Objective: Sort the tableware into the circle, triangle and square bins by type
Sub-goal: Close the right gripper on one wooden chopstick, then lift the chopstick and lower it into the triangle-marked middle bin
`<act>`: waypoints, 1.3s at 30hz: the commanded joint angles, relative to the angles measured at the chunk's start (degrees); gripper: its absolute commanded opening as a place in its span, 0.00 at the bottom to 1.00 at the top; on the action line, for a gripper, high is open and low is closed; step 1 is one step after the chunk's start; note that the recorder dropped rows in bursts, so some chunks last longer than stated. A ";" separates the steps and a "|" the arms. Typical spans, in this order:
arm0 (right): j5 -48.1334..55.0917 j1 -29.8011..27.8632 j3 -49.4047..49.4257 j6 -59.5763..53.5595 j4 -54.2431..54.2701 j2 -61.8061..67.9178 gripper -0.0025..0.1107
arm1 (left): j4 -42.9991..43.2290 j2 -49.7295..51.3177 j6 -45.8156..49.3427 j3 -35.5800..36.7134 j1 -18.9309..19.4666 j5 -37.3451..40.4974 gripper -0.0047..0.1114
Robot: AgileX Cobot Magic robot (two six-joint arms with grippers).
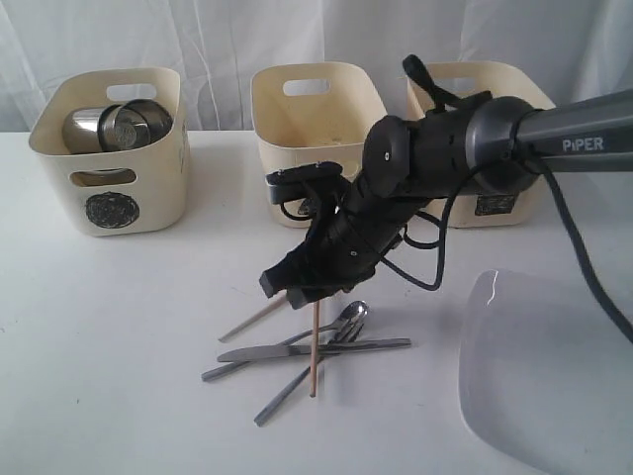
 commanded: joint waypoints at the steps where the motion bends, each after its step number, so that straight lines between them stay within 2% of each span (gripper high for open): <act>1: 0.67 0.00 -0.57 5.33 -4.17 0.85 0.41 | -0.45 -0.28 -0.36 0.13 -0.03 -0.03 0.04; 8: -0.03 0.00 -1.00 5.33 -4.17 3.62 0.39 | -0.45 -0.28 -0.36 0.13 -0.03 -0.03 0.04; 19: -5.47 0.00 -1.00 7.00 -4.01 4.75 0.19 | -0.45 -0.28 -0.36 0.13 -0.03 -0.03 0.04; 25: -7.08 0.00 -1.00 11.52 -4.01 4.75 0.02 | -0.45 -0.28 -0.36 0.13 -0.03 -0.03 0.04; 34: -1.78 0.00 -4.67 12.44 3.61 0.93 0.02 | -0.45 -0.28 -0.36 0.13 -0.03 -0.03 0.04; 39: 3.45 -0.12 -10.54 1.29 15.79 -2.69 0.02 | -0.45 -0.28 -0.36 0.13 -0.03 -0.03 0.04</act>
